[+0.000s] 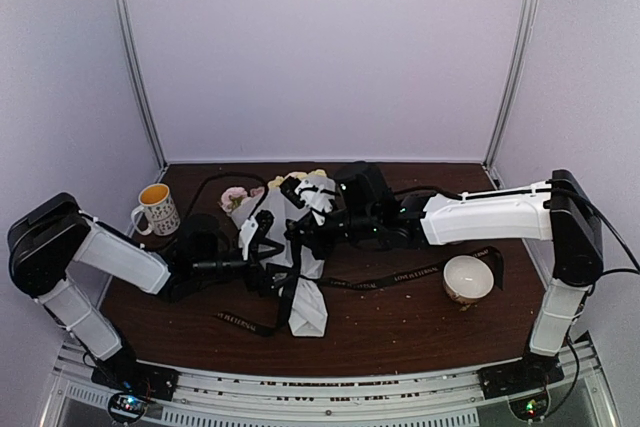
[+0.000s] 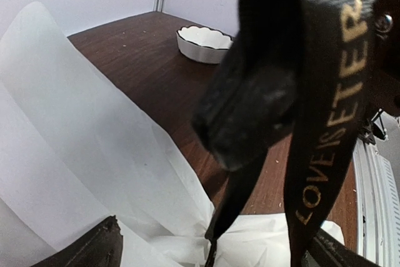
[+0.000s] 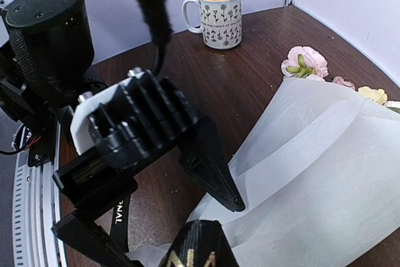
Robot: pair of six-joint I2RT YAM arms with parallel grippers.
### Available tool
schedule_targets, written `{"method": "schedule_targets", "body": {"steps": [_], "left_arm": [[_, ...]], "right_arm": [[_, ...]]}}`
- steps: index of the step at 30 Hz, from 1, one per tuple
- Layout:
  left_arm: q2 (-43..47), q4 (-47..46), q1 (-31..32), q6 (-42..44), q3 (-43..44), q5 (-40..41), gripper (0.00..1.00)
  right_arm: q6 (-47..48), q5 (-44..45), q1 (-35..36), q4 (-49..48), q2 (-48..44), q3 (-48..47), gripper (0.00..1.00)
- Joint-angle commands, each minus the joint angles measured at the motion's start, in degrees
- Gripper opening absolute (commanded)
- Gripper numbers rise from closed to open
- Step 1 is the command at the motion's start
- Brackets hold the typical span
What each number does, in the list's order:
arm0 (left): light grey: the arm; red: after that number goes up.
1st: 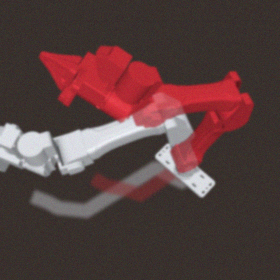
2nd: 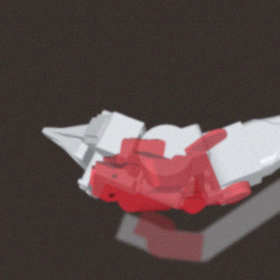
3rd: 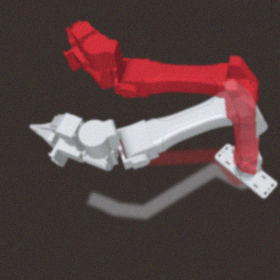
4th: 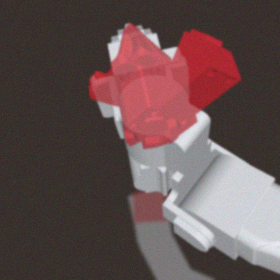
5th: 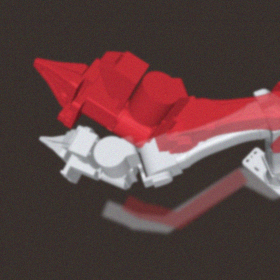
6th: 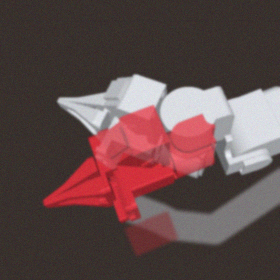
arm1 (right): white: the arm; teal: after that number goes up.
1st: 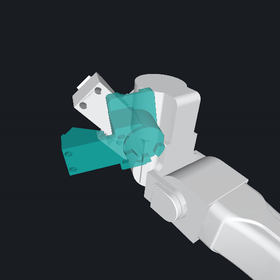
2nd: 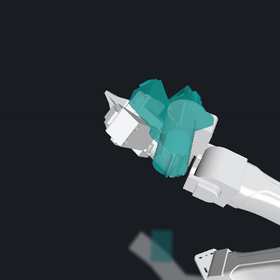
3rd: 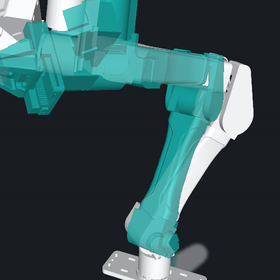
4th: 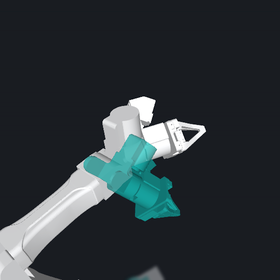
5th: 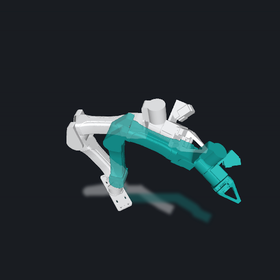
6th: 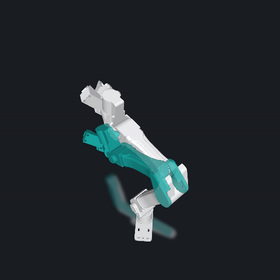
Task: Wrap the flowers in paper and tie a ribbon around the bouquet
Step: Pass from the right arm to the left
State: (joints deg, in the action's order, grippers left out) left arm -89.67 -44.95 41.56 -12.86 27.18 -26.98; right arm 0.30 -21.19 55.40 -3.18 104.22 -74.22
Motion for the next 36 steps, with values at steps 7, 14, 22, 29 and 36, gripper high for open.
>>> {"method": "schedule_targets", "body": {"steps": [7,14,22,29,36], "left_arm": [[-4.45,-6.26,-0.22,-1.11,4.87,-1.23,0.86],[-4.52,-4.71,-0.16,0.35,6.57,-1.97,0.50],[-4.08,-3.54,-0.16,1.55,5.50,-2.91,0.06],[-3.23,-1.72,0.03,2.83,5.00,1.44,0.00],[-0.05,8.17,4.81,11.35,6.90,13.57,0.00]], "right_arm": [[1.54,-0.89,0.07,-0.95,-2.29,-1.37,0.00],[1.75,-1.30,0.14,-0.82,-1.83,-1.90,0.00],[2.30,-0.19,-0.01,0.11,-2.12,-2.05,0.00],[2.89,7.16,-0.02,7.11,-4.03,-1.91,0.39],[2.51,21.84,-0.10,17.05,-12.32,6.46,0.56]]}}
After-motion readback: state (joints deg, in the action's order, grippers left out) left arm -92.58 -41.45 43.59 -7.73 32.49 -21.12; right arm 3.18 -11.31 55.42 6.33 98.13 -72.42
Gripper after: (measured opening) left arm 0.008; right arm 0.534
